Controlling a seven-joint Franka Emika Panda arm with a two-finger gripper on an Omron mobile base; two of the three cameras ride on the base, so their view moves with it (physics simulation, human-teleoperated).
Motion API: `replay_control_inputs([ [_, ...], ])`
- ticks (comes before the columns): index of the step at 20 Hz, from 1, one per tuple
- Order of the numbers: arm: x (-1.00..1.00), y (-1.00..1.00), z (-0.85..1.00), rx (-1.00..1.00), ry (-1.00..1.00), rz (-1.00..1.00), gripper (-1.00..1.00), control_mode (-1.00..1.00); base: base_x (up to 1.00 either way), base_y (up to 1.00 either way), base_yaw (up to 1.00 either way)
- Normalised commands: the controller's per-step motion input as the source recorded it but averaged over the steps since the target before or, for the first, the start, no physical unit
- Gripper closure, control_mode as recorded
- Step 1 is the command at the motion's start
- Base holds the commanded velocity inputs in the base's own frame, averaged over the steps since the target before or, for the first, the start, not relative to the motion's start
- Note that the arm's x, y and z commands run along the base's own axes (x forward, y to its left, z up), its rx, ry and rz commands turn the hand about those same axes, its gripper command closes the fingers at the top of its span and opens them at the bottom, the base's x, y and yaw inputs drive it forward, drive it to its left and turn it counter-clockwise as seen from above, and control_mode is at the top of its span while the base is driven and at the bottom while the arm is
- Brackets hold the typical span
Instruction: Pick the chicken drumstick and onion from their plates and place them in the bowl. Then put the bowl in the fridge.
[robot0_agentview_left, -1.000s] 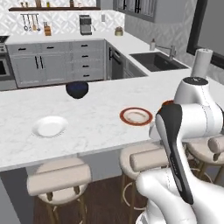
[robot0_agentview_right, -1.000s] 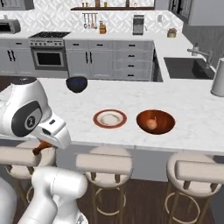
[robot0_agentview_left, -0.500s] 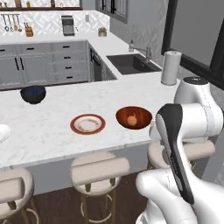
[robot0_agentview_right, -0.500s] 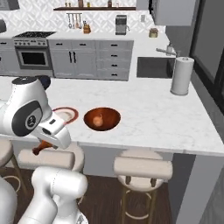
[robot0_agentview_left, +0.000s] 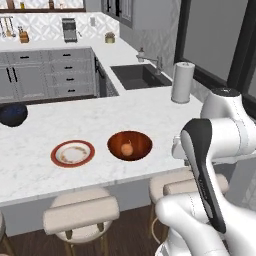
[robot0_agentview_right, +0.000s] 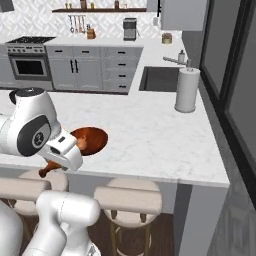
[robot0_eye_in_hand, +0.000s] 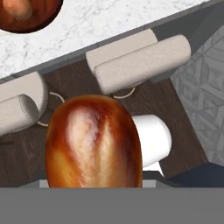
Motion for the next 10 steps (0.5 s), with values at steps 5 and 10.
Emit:
replay_control_inputs([
  [5, 0.0, 0.0, 0.0, 0.0, 0.0, 0.0, 1.0, 1.0, 0.05, 0.37, 0.0],
  [10, 0.0, 0.0, 0.0, 0.0, 0.0, 0.0, 1.0, 1.0, 0.0, 0.53, 0.02],
])
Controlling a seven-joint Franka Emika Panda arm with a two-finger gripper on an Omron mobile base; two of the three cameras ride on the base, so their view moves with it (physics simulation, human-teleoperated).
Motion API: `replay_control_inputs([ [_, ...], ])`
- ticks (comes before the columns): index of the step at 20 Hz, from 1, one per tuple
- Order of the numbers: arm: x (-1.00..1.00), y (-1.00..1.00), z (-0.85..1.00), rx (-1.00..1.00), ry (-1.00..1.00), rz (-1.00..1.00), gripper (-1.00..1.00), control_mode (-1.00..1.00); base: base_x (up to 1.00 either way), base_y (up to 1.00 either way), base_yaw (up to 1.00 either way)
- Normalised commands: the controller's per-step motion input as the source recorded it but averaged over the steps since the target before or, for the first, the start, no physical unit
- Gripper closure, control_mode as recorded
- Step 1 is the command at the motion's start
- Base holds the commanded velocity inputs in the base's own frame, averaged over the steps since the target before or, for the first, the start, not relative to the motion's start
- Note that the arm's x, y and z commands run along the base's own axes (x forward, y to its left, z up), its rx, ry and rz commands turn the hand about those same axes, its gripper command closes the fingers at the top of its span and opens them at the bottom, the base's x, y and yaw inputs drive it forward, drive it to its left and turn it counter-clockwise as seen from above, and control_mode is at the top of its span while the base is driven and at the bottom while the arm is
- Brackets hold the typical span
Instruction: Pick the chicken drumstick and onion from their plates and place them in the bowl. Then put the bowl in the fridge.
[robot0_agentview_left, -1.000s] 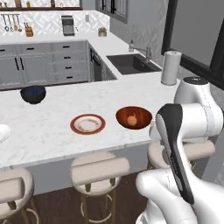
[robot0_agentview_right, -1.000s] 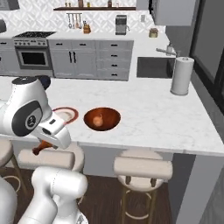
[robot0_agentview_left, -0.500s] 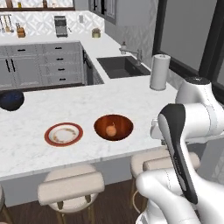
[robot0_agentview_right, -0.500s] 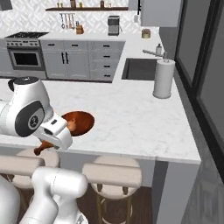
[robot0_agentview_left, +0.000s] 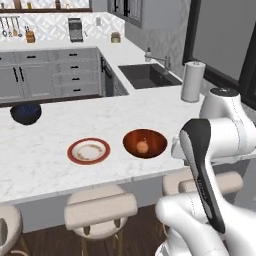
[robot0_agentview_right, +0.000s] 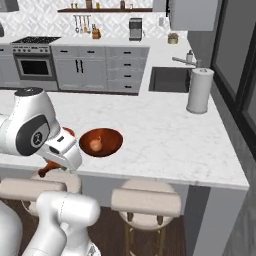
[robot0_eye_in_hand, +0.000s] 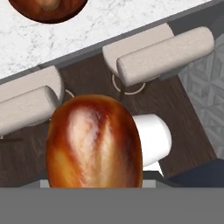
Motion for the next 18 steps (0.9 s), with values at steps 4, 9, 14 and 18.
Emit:
replay_control_inputs([
  [4, 0.0, 0.0, 0.0, 0.0, 0.0, 0.0, 1.0, 1.0, 0.29, 0.08, 0.08],
  [9, 0.0, 0.0, 0.0, 0.0, 0.0, 0.0, 1.0, 1.0, 0.58, 0.05, 0.06],
  [14, 0.0, 0.0, 0.0, 0.0, 0.0, 0.0, 1.0, 1.0, 0.54, 0.08, 0.01],
  [18, 0.0, 0.0, 0.0, 0.0, 0.0, 0.0, 1.0, 1.0, 0.39, 0.02, 0.0],
])
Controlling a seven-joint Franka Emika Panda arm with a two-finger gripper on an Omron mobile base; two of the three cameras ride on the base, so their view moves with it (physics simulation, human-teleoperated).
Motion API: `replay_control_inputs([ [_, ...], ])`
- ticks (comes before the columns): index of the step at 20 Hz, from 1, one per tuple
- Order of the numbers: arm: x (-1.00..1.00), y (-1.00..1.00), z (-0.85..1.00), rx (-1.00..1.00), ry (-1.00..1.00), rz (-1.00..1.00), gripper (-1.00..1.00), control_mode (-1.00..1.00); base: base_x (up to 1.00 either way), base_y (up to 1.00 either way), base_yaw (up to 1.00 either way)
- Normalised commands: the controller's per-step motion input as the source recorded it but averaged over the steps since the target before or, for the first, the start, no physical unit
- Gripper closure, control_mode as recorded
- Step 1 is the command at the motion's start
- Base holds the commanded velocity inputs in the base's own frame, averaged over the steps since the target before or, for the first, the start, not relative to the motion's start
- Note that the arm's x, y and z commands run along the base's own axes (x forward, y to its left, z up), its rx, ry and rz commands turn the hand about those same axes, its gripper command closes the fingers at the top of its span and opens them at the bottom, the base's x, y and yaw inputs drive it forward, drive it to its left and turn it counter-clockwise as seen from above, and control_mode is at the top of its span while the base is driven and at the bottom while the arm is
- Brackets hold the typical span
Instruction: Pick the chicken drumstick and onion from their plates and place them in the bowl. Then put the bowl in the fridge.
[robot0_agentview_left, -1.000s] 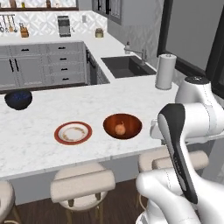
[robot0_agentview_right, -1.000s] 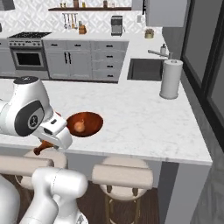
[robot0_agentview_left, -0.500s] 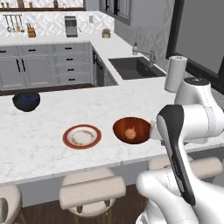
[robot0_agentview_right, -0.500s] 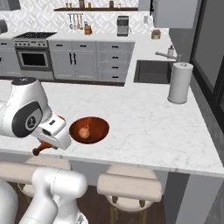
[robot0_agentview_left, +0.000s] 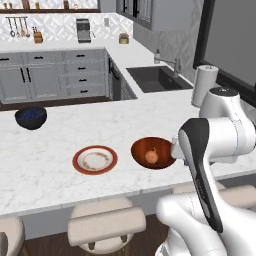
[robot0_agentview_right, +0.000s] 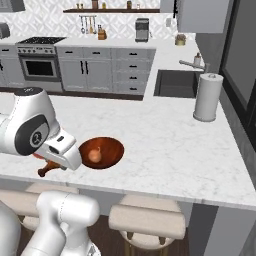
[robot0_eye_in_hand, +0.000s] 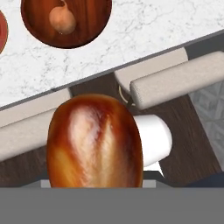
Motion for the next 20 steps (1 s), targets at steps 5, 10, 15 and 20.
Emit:
replay_control_inputs([
  [5, 0.63, 0.0, 0.0, 0.03, 0.0, 0.05, 1.0, -1.0, 0.12, 0.01, 0.0],
  [10, 1.0, 0.0, 0.03, 0.03, 0.02, 0.15, 1.0, -1.0, 0.0, 0.0, 0.0],
  [15, 1.0, -0.03, -0.2, 0.0, 0.07, 0.02, 1.0, -1.0, 0.0, 0.0, 0.0],
  [20, 1.0, -0.08, -0.67, 0.0, 0.04, 0.01, 1.0, -1.0, 0.0, 0.0, 0.0],
])
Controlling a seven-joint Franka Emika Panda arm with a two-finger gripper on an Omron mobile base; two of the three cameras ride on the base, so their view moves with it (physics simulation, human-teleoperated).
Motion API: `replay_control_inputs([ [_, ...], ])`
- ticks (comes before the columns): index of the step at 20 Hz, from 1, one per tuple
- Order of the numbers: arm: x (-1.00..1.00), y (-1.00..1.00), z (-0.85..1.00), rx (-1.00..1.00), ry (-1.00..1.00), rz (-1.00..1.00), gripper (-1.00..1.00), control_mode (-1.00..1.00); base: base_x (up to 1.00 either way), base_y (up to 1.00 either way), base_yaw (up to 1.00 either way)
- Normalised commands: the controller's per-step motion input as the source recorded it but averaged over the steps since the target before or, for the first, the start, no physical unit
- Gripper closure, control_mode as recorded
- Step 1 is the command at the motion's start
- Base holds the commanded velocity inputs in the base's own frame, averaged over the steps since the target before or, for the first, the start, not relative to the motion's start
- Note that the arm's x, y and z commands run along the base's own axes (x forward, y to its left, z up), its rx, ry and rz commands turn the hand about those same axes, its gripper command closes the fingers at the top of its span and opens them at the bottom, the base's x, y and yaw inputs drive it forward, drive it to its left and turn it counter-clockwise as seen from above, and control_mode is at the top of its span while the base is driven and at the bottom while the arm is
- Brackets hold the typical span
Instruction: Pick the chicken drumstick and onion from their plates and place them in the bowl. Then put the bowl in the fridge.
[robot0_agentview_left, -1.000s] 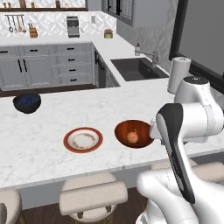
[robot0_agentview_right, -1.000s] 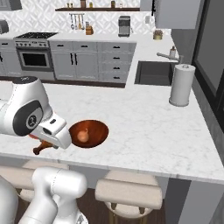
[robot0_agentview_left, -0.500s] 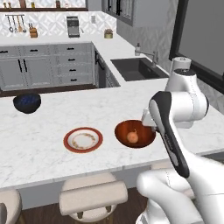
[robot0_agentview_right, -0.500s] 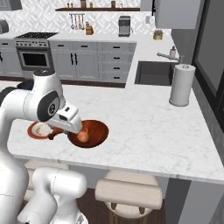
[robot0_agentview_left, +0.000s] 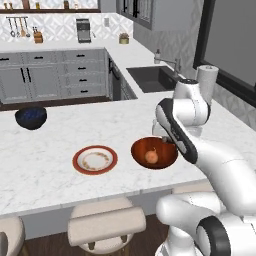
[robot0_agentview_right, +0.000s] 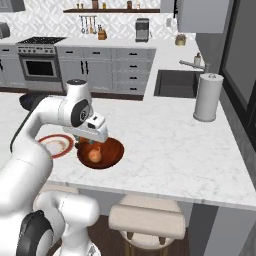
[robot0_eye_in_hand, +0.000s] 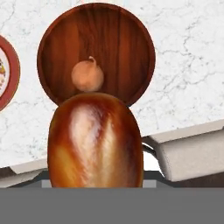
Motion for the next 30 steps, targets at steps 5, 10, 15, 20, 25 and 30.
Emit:
replay_control_inputs([
  [5, 0.83, 0.0, -0.66, 0.0, -0.01, 0.0, 1.0, -1.0, 0.0, 0.0, 0.0],
  [10, 0.7, -0.02, -0.82, -0.03, 0.0, 0.0, 1.0, -1.0, 0.0, 0.0, 0.0],
  [15, 0.49, -0.11, -0.46, -0.04, 0.06, 0.0, 1.0, -1.0, 0.0, 0.0, 0.0],
  [20, 0.41, -0.13, -0.09, 0.0, 0.0, 0.0, 1.0, -1.0, 0.0, 0.0, 0.0],
  [25, 0.1, 0.0, -0.16, 0.0, 0.08, 0.0, -1.0, -1.0, 0.0, 0.0, 0.0],
  [30, 0.0, 0.0, -0.13, 0.0, 0.04, 0.0, -1.0, -1.0, 0.0, 0.0, 0.0],
])
